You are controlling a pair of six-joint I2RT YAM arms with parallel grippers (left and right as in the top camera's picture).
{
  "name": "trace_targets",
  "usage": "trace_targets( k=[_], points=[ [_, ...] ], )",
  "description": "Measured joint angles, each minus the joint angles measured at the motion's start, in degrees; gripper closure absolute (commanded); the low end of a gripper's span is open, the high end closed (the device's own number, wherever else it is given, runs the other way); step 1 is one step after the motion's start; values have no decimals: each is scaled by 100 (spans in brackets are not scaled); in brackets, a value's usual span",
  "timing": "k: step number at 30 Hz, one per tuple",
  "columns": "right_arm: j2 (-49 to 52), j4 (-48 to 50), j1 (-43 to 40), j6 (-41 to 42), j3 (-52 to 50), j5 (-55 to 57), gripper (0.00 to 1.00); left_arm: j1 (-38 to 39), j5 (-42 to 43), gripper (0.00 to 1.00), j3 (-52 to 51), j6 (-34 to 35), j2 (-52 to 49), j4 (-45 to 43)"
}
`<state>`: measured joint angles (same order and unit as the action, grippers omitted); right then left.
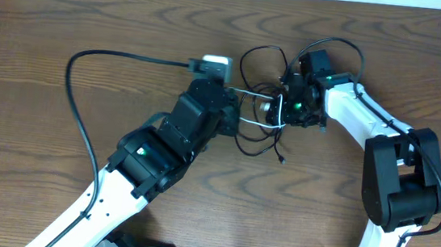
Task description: Untangle cables
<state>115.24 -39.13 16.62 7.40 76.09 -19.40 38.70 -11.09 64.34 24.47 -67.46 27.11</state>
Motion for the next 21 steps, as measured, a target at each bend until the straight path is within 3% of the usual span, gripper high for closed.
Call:
trace_targets(
  k=[5,9,13,21],
  points=[
    [0,-52,-186,94,0,160,29,0,-1088,92,0,232,83,546],
    [0,-72,-232,125,0,157,20,-120,-1628,92,0,518,85,850],
    [-4,-136,-291,144,20,129,11,-468,-1838,92,-2,1021,177,1161],
    [-15,-208,-682,144,44,361,7,-1353,-1727,83,-2,1670,828,1416]
  ],
)
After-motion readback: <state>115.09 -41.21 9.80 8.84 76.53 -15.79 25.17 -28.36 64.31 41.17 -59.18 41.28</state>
